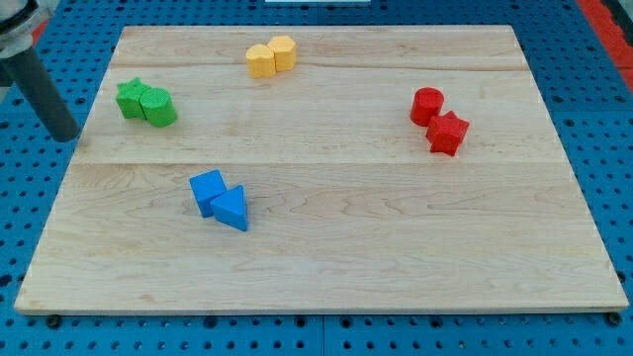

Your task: Move yellow hexagon slightly down

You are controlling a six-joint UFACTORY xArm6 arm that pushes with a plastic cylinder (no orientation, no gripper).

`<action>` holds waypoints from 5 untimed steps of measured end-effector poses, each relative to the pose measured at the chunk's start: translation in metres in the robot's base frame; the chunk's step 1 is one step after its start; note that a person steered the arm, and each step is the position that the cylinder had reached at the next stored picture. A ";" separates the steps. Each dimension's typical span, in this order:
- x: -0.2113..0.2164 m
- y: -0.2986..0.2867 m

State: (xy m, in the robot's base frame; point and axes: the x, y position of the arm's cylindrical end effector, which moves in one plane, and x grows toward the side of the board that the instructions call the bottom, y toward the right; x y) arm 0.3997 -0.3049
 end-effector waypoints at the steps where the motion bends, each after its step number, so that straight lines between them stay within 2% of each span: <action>1: -0.038 0.007; 2: -0.107 0.019; 3: -0.207 0.014; 4: -0.208 0.015; 5: -0.208 0.079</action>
State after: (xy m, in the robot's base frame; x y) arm 0.1921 -0.2264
